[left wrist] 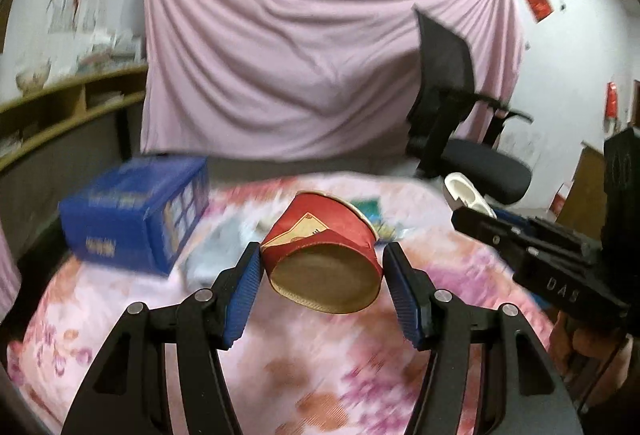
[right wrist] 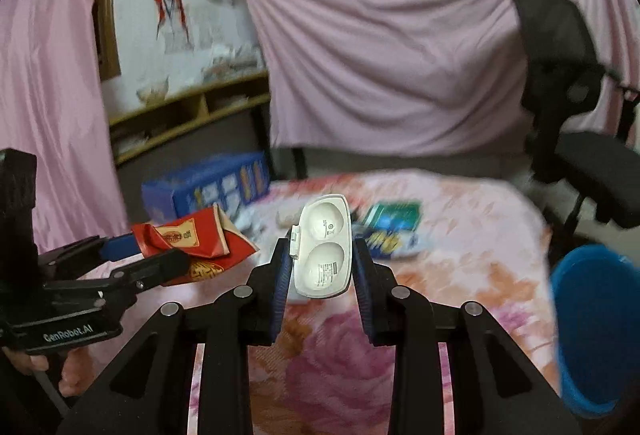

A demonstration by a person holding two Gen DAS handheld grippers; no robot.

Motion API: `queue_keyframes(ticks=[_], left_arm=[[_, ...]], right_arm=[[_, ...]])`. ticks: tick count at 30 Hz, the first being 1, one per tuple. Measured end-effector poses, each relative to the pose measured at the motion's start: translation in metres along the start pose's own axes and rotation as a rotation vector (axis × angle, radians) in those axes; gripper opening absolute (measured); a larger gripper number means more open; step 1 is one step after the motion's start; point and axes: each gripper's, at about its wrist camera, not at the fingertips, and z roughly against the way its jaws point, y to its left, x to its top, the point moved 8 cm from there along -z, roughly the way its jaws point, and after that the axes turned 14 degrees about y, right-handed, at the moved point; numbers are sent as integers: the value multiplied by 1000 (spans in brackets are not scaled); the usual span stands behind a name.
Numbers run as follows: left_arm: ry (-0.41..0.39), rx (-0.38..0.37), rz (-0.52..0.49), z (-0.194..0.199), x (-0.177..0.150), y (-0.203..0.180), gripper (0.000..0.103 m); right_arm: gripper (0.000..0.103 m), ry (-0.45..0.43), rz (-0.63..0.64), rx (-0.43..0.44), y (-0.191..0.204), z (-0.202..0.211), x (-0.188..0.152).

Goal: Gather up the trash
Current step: 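Carry cup and case over the blue bucket and open both tools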

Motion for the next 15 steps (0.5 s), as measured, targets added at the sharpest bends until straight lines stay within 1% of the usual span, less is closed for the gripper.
queue_keyframes(ticks=[4, 6, 8, 11, 15], left_arm=[[-119, -15, -46, 15, 22, -24, 55], [-163, -31, -68, 19, 32, -37, 55], [-206, -58, -99, 23, 42, -53, 55], [-272, -106, -135, 25, 58, -76, 55], [-326, -166, -195, 23, 77, -108, 56]], right_arm=[[28, -138, -25, -36, -12, 34, 12], [28, -197, -40, -59, -19, 48, 17], [28, -252, -57, -86, -28, 62, 21], [28, -327, -72, -161, -46, 86, 25], [28, -406, -123, -211, -71, 113, 27]])
